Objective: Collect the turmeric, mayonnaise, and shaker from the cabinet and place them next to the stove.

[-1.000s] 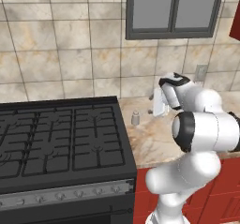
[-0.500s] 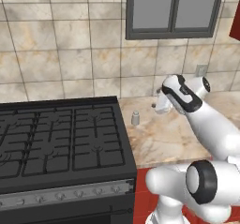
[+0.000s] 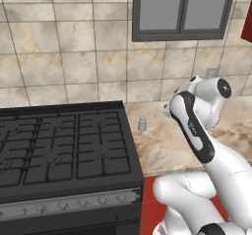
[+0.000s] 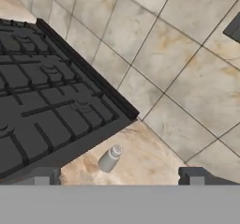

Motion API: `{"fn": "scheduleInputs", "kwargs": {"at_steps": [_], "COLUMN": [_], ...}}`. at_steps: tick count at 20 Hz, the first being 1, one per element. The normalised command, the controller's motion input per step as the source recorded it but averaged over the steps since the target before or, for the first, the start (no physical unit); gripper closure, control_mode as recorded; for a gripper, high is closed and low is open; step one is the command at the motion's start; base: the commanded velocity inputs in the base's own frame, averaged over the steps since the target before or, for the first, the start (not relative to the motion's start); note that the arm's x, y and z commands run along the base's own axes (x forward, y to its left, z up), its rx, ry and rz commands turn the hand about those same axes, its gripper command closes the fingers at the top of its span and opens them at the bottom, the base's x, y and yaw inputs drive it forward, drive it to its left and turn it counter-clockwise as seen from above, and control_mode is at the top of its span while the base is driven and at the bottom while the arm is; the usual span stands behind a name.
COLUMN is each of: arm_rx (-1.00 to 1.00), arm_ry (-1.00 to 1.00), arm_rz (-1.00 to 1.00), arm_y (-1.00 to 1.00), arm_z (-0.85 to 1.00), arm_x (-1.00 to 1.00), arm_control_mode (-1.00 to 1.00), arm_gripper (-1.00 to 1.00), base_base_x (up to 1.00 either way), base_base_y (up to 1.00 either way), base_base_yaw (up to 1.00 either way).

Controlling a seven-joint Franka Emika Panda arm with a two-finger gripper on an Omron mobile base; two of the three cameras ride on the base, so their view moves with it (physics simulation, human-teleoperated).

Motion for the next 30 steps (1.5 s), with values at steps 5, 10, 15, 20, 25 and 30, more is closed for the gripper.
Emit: {"fn": "scheduleInputs", "kwargs": {"at_steps": [5, 10, 15, 20, 25, 30], "arm_rx": [0.0, 0.0, 0.05, 0.08, 0.01, 0.0], "arm_ry": [0.0, 0.0, 0.0, 0.0, 0.0, 0.01], "arm_rz": [-0.3, -0.32, -0.25, -0.17, -0.07, 0.0], "arm_y": [0.0, 0.01, 0.0, 0.0, 0.0, 0.01], "arm_z": [0.4, 0.23, 0.18, 0.1, 0.0, 0.0], "arm_x": [-0.9, -0.96, -1.0, -1.0, -0.47, 0.0], "arm_control_mode": [-1.0, -1.0, -1.0, -1.0, -1.0, -1.0], "arm_gripper": [-1.0, -1.0, -1.0, -1.0, -1.0, -1.0], "base_base_x": [0.0, 0.0, 0.0, 0.0, 0.0, 0.0], "base_base_y": [0.0, 0.0, 0.0, 0.0, 0.0, 0.0], "base_base_yaw": [0.0, 0.0, 0.0, 0.0, 0.0, 0.0]}}
